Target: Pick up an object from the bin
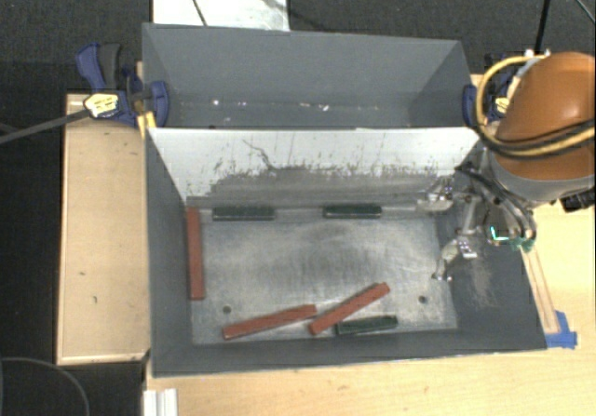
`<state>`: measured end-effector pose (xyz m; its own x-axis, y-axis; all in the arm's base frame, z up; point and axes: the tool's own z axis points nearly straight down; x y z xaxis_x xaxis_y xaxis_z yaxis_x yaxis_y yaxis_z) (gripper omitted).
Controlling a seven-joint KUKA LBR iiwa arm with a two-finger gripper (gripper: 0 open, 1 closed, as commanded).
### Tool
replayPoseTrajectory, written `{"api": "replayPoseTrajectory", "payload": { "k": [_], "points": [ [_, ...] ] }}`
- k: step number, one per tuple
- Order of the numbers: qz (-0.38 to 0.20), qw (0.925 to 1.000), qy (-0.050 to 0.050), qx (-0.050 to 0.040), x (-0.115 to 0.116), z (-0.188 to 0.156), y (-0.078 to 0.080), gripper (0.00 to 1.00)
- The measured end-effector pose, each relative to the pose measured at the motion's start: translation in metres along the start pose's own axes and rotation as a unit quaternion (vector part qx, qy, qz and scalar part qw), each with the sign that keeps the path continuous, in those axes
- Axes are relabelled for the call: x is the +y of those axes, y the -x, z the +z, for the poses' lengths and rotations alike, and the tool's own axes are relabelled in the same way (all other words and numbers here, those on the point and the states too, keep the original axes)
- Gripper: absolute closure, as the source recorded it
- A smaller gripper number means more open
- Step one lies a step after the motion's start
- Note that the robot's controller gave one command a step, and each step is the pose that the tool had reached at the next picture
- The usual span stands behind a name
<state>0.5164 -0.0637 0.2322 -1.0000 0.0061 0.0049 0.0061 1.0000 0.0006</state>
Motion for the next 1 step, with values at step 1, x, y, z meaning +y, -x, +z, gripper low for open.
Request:
{"api": "replayPoseTrajectory", "payload": {
  "k": [1],
  "points": [
    [-0.001, 1.0, 0.0, -0.004, 0.0002, -0.0039, 0.0015, 0.0]
  ]
}}
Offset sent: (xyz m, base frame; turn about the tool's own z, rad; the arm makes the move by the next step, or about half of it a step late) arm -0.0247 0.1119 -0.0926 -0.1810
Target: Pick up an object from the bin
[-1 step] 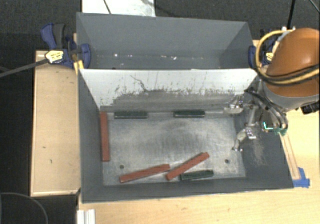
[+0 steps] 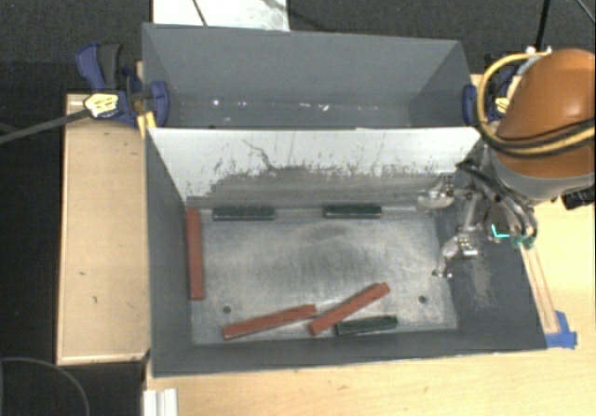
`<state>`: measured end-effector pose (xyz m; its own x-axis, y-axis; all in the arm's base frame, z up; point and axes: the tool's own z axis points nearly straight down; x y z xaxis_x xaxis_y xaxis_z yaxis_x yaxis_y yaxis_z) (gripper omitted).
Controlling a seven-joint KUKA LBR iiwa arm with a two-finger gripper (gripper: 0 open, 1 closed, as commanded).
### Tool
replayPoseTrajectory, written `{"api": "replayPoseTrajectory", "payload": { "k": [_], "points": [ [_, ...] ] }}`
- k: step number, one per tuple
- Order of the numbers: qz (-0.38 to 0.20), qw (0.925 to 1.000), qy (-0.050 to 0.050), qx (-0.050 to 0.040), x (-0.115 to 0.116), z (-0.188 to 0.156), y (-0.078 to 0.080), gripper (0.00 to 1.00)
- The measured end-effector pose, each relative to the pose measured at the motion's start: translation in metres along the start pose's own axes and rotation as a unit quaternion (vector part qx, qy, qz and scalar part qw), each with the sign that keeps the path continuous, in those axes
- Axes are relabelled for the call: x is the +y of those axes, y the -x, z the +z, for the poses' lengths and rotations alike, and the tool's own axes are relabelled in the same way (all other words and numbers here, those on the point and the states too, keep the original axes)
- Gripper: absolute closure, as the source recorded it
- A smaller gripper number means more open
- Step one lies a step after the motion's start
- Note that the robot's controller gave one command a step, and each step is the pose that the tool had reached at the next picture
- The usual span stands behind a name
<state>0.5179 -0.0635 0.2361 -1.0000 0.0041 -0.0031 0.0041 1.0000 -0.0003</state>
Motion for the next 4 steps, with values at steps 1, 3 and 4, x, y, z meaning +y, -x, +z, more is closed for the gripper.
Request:
{"api": "replayPoseTrajectory", "payload": {
  "k": [1, 3, 4],
  "points": [
    [-0.028, 0.9996, -0.001, -0.0028, 0.033, 0.029, -0.007, 0.0],
    [-0.157, 0.9876, 0.0, -0.0037, 0.072, 0.162, -0.012, 1.0],
    [-0.157, 0.9875, 0.0, -0.0037, 0.072, 0.162, -0.012, 1.0]
  ]
}}
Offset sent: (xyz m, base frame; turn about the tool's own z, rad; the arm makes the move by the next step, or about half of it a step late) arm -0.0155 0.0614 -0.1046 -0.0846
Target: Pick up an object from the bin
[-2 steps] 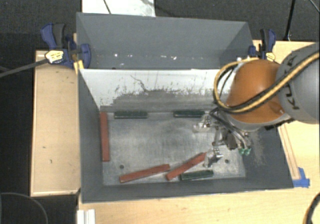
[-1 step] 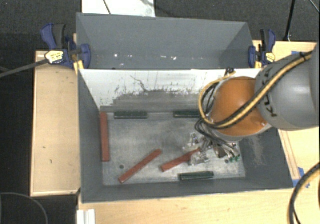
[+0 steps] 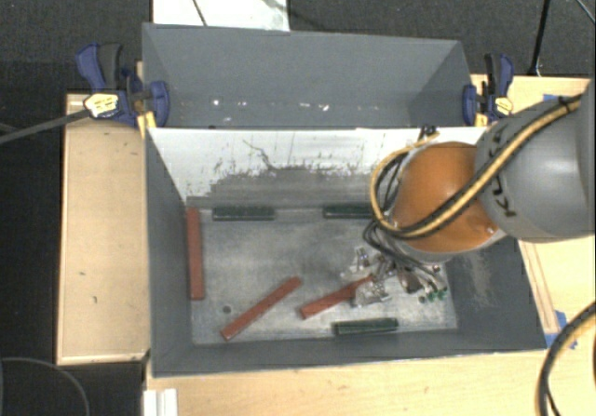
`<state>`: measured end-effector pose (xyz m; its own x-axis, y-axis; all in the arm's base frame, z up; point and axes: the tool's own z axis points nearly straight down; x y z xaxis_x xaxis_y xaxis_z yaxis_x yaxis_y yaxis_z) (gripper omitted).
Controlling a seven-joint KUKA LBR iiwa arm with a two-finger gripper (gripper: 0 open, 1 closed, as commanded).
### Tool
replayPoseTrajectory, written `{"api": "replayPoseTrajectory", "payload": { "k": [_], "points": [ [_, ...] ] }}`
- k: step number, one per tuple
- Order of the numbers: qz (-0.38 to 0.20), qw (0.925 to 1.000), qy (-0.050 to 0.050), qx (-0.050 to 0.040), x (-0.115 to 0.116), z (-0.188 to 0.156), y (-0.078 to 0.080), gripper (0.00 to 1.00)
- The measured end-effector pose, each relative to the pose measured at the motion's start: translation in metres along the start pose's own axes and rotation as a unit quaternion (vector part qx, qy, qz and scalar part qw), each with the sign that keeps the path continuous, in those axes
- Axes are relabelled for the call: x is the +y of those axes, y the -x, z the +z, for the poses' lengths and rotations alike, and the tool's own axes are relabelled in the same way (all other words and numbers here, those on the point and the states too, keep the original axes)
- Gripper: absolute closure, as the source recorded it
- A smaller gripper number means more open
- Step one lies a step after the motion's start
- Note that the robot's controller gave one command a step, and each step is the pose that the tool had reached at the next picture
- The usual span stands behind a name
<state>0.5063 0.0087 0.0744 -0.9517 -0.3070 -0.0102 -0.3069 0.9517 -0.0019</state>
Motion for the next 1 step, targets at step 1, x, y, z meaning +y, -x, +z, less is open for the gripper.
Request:
{"api": "replayPoseTrajectory", "payload": {
  "k": [1],
  "points": [
    [-0.029, 0.9996, 0.0, 0.0017, -0.0193, -0.1704, -0.017, 1.0]
  ]
}}
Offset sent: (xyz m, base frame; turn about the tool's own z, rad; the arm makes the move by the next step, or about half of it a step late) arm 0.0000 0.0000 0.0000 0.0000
